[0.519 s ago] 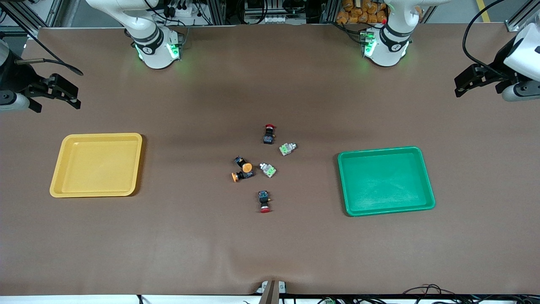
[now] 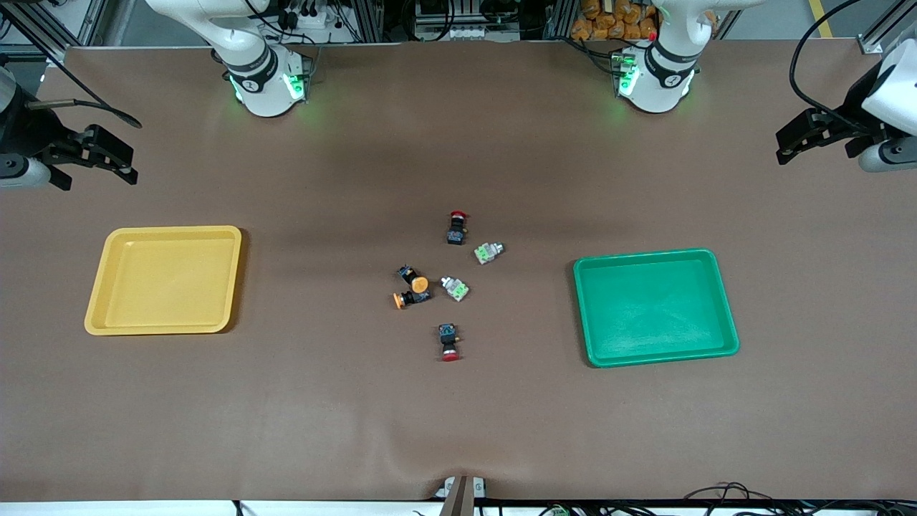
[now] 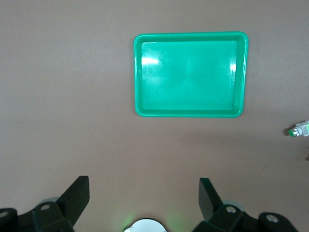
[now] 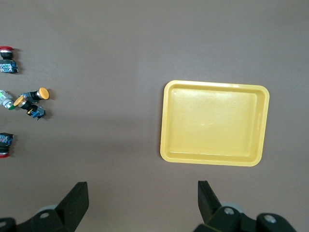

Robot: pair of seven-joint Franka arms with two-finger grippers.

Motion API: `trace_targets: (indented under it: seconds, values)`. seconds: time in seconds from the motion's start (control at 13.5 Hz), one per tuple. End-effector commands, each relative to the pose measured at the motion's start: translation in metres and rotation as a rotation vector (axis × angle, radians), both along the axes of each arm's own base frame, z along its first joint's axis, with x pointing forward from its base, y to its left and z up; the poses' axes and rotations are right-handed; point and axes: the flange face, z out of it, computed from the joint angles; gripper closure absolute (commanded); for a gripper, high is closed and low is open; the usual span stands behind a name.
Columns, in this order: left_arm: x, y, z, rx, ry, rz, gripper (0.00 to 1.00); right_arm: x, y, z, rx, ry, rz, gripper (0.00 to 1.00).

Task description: Place green and yellow buttons in trays

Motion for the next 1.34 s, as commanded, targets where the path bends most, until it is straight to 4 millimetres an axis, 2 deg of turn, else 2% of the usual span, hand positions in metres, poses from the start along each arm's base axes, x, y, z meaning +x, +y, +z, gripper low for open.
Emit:
trace_targets:
  seconds: [0.0,0.22,0.52,0.67,0.96,1.26]
  values:
    - [-0.005,0.002,0.005,-0.009,0.018,-0.01,0.0,-0.004,-0.001,0.003,0.013,0.004,-0.019,0.0]
    - [-0.002,0.001,-0.007,-0.008,0.042,-0.015,0.0,-0.004,-0.001,0.003,0.013,0.004,-0.019,0.0]
    - [-0.003,0.019,-0.005,-0.008,0.041,0.017,0.0,-0.003,-0.006,0.002,0.013,0.005,-0.023,0.0]
    - [0.001,0.017,-0.011,-0.008,0.048,0.016,0.0,-0.003,-0.006,0.002,0.013,0.005,-0.023,0.0]
    - [0.011,0.015,-0.03,-0.011,0.062,0.011,0.0,-0.002,-0.006,0.002,0.015,0.002,-0.022,0.0]
    - [0.021,0.009,-0.064,-0.015,0.028,-0.002,0.0,-0.002,-0.005,0.003,0.021,-0.001,-0.02,0.0]
